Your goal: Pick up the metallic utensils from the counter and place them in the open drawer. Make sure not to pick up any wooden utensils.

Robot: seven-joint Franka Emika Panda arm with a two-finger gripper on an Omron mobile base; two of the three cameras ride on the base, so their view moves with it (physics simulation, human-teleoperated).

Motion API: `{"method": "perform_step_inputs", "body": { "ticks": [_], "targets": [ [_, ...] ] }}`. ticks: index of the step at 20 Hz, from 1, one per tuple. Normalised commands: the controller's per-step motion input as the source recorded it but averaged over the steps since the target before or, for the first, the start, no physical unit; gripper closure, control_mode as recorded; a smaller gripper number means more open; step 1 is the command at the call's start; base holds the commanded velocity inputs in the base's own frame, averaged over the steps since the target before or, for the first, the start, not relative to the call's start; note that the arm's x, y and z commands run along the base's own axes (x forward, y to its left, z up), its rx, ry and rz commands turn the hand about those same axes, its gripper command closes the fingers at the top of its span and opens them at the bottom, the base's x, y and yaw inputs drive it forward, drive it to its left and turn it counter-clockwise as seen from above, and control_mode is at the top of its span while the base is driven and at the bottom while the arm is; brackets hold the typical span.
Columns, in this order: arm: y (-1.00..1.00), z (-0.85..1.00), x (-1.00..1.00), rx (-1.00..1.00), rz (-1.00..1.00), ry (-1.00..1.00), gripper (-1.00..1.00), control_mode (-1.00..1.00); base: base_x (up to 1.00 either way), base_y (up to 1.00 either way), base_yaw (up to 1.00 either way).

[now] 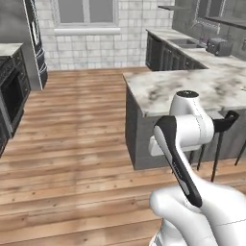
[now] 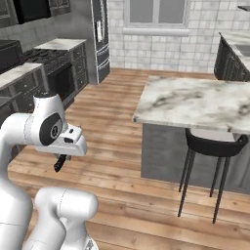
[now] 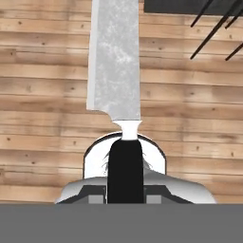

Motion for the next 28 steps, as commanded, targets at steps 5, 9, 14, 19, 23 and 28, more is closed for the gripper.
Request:
{"method": "perform_step_inputs", "body": {
  "ticks": [5, 9, 14, 19, 23, 28],
  "targets": [
    [0.00, 0.00, 0.00, 0.00, 0.00, 0.00, 1.00, 1.00, 0.16, 1.00, -0.03],
    [0.00, 0.00, 0.00, 0.00, 0.00, 0.00, 1.00, 1.00, 0.20, 1.00, -0.03],
    [0.00, 0.00, 0.00, 0.00, 0.00, 0.00, 1.00, 1.00, 0.39, 0.94, -0.28],
    [0.00, 0.00, 0.00, 0.00, 0.00, 0.00, 1.00, 1.00, 0.27, 1.00, -0.07],
    [0.00, 0.00, 0.00, 0.00, 0.00, 0.00, 1.00, 1.00, 0.17, 0.84, 0.24],
    [0.00, 0.00, 0.00, 0.00, 0.00, 0.00, 1.00, 1.00, 0.34, 0.52, 0.32]
  ]
}}
